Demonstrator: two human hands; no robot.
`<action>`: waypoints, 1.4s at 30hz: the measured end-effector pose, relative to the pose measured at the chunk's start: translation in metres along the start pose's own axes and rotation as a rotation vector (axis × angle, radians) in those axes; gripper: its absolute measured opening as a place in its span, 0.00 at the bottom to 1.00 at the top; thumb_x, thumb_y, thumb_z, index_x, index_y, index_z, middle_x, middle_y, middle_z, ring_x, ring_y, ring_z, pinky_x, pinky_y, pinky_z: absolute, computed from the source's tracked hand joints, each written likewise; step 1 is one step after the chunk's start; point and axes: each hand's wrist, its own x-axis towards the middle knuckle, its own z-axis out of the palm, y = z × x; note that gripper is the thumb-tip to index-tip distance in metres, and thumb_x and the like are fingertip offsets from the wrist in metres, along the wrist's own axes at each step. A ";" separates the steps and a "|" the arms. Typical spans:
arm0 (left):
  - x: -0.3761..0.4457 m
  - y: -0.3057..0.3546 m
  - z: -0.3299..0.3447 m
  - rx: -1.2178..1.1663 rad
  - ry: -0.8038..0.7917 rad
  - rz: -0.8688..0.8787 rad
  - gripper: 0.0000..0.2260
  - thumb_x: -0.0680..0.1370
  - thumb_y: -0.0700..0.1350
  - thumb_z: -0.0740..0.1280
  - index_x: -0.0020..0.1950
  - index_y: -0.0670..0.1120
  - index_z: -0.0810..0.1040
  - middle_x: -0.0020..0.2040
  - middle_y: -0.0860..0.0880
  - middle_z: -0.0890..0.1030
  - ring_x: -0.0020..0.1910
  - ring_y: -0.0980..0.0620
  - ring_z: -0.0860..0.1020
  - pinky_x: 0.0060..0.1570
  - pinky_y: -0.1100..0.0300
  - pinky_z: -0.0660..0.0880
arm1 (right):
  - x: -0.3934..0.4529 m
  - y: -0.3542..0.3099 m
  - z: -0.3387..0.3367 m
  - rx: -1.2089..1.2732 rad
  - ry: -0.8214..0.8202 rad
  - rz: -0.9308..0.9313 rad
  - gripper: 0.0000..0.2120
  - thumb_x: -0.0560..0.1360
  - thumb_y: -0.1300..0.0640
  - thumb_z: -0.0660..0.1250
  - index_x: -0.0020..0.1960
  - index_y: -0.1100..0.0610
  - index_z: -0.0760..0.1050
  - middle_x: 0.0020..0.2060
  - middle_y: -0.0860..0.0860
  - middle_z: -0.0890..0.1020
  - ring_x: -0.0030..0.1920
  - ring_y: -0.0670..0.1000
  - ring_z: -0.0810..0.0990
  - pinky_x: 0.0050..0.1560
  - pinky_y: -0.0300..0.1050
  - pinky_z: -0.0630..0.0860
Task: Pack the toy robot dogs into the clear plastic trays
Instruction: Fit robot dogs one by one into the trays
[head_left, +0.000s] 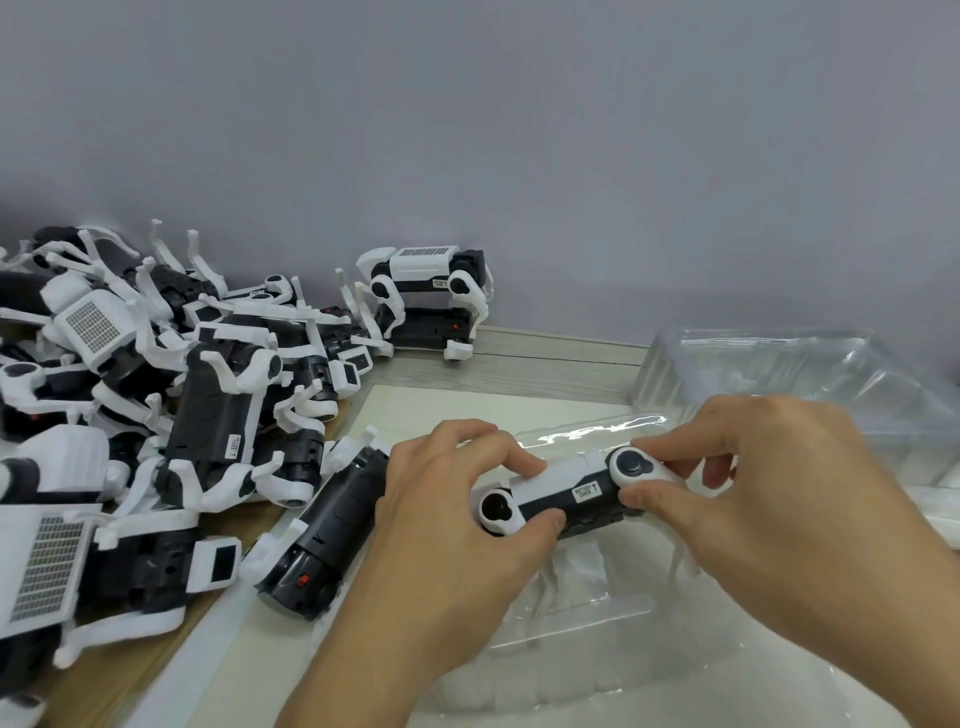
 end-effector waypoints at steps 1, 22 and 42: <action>0.000 0.000 0.000 -0.001 -0.002 -0.006 0.09 0.70 0.55 0.74 0.46 0.63 0.77 0.58 0.74 0.68 0.64 0.73 0.58 0.57 0.73 0.58 | 0.000 0.002 0.001 0.003 0.005 0.004 0.06 0.68 0.47 0.75 0.36 0.36 0.83 0.36 0.30 0.77 0.44 0.33 0.72 0.42 0.22 0.66; 0.015 0.004 0.008 -0.007 0.135 -0.033 0.10 0.66 0.55 0.77 0.42 0.60 0.78 0.61 0.64 0.69 0.59 0.72 0.66 0.46 0.87 0.56 | 0.003 0.014 0.021 -0.017 0.226 0.043 0.04 0.70 0.49 0.76 0.45 0.46 0.86 0.31 0.38 0.77 0.34 0.39 0.72 0.36 0.30 0.62; 0.018 0.006 0.004 0.010 0.102 -0.078 0.05 0.76 0.51 0.69 0.41 0.58 0.81 0.64 0.63 0.71 0.69 0.65 0.64 0.54 0.72 0.58 | 0.004 0.017 0.032 -0.014 0.234 0.177 0.05 0.69 0.48 0.77 0.43 0.47 0.86 0.31 0.41 0.74 0.37 0.45 0.70 0.33 0.31 0.59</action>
